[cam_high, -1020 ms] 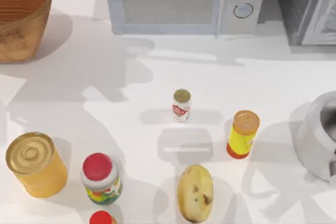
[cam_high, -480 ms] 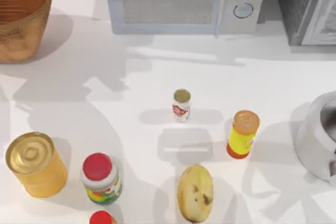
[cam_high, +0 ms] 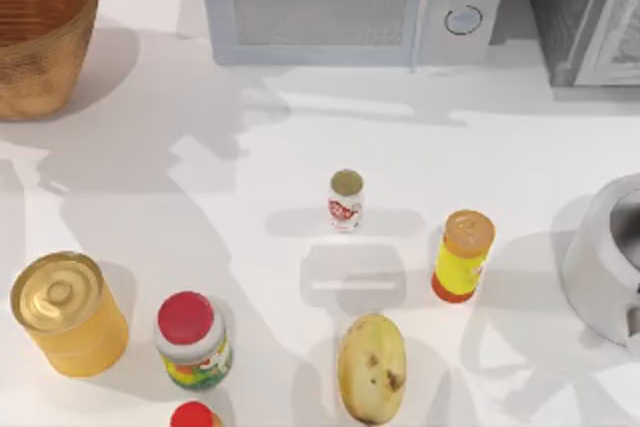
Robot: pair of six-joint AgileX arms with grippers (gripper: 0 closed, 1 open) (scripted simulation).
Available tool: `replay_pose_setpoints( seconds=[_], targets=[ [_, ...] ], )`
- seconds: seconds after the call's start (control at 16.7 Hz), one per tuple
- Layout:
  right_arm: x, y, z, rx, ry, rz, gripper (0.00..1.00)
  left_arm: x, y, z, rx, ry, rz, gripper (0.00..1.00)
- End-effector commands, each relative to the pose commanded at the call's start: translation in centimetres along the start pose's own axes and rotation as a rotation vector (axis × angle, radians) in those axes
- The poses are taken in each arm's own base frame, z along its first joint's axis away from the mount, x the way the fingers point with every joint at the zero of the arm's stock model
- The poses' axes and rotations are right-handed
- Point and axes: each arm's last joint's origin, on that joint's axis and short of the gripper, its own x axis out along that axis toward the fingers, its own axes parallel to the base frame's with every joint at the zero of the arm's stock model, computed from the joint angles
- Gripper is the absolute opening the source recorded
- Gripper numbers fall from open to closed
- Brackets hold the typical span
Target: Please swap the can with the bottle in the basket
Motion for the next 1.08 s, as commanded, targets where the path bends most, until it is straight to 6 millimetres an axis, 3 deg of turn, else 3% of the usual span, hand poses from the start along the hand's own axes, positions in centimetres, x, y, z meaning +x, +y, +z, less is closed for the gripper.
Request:
replay_pose_setpoints(
  seconds=[0.12, 0.9, 1.08],
  targets=[
    [0.0, 0.0, 0.0, 0.0, 0.0, 0.0, 1.0, 0.0, 0.0, 0.0, 0.0, 0.0, 0.0, 0.0],
    [0.0, 0.0, 0.0, 0.0, 0.0, 0.0, 1.0, 0.0, 0.0, 0.0, 0.0, 0.0, 0.0, 0.98],
    [0.0, 0.0, 0.0, 0.0, 0.0, 0.0, 1.0, 0.0, 0.0, 0.0, 0.0, 0.0, 0.0, 1.0]
  ],
)
